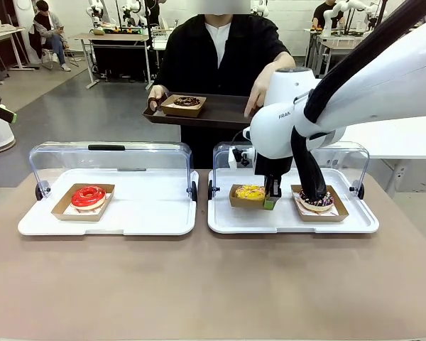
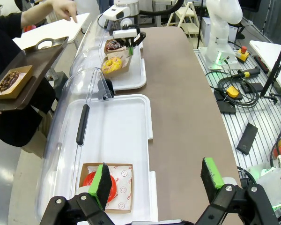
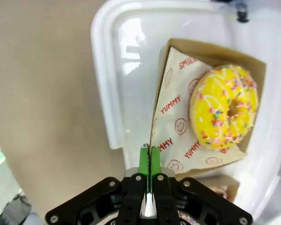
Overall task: Provide the desired donut to the person.
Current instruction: Pick up and lift the Paper togo box containing the Donut pointed at by the person.
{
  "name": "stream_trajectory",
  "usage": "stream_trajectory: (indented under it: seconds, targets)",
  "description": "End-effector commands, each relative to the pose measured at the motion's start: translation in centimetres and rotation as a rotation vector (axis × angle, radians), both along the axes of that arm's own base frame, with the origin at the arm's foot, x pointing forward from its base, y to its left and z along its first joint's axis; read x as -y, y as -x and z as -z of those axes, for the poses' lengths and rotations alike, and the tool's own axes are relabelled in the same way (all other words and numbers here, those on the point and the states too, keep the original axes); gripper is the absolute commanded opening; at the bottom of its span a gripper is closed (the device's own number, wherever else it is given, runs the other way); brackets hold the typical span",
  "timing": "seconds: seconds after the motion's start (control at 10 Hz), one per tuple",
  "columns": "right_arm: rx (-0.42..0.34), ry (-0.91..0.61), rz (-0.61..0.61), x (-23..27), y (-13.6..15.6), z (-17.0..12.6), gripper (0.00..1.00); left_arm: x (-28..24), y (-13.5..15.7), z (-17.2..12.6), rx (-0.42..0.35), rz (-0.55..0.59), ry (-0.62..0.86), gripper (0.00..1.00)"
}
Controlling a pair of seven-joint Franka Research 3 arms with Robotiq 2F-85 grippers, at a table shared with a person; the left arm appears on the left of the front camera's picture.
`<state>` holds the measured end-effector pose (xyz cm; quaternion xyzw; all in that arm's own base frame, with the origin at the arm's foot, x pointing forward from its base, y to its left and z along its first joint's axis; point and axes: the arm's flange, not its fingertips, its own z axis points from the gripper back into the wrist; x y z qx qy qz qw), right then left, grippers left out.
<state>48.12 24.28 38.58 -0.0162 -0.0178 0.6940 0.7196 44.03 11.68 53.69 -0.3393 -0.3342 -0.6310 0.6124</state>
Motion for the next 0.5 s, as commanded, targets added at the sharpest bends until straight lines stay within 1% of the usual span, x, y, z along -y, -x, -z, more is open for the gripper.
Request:
stream_trajectory:
  seconds: [0.0,0.2,0.4]
  targets:
    - [-0.018,0.014,-0.056,0.5,3.6,-2.8,0.00,0.0,0.3,-0.1,0.006,-0.002,0.004,1.00]
    - [-0.014,0.053,-0.111,0.2,7.1,-5.5,0.00,0.0,0.3,-0.1,0.006,-0.002,0.004,1.00]
    - [-0.009,0.055,-0.155,-0.1,10.0,-8.0,0.00,0.0,0.3,-0.1,0.006,-0.002,0.004,1.00]
